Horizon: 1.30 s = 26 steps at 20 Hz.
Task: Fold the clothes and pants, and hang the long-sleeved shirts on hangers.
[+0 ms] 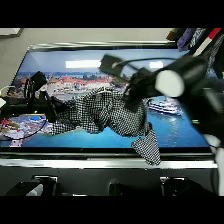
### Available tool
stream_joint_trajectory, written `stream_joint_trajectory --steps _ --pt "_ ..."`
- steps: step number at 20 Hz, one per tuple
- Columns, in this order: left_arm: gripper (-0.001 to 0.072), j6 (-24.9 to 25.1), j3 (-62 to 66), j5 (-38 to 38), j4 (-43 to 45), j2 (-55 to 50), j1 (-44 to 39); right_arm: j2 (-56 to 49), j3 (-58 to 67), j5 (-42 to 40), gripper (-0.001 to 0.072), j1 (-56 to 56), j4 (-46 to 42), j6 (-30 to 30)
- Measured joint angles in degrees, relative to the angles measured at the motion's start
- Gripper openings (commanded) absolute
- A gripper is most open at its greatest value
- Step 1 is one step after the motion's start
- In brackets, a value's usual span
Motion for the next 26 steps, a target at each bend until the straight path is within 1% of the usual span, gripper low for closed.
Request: stream_joint_trajectory --steps 1,3,5,6,7,8,9,13,15,22,26 --pt "0.0027 0.0 0.0 0.0 -0.3 0.4 0.0 1.7 0.0 0.3 0.051 -2.4 0.0 0.1" --pt "0.0027 0.0 0.0 0.1 -1.0 1.2 0.0 4.3 0.0 1.6 0.0562 -8.6 1.4 0.5" --pt "0.0027 0.2 0.0 0.1 -1.6 1.9 0.0 5.6 -0.9 2.6 0.0563 -15.7 5.1 -0.1" --pt "0.0027 0.2 0.0 0.1 -1.9 2.2 0.0 5.8 -1.7 2.9 0.0565 -19.4 7.6 -1.4" --pt "0.0027 0.2 0.0 0.1 -2.0 2.4 0.0 5.7 -2.8 3.1 0.0603 -22.8 10.1 -3.2" --pt "0.0027 0.2 0.0 0.1 -2.2 2.5 0.0 5.3 -3.9 3.1 0.0675 -25.4 12.3 -4.6" --pt "0.0027 0.4 0.0 0.1 -2.4 2.6 0.0 4.5 -5.0 3.0 0.0695 -27.4 14.3 -5.9" --pt "0.0028 0.6 0.0 0.1 -2.6 2.9 0.0 -1.6 -8.0 3.0 0.0691 -30.9 23.1 -11.0" --pt "0.0028 0.6 0.0 0.1 -2.7 2.9 0.0 -5.6 -8.6 2.7 0.0657 -31.6 28.2 -14.5" --pt "0.0028 0.6 0.0 -0.1 -2.7 2.7 0.0 -15.1 -9.1 -1.4 0.0657 -32.2 43.2 -27.1" --pt "0.0028 0.6 0.0 -0.2 -2.7 2.7 0.0 -18.6 -9.2 -3.5 0.0657 -32.2 51.3 -32.3"
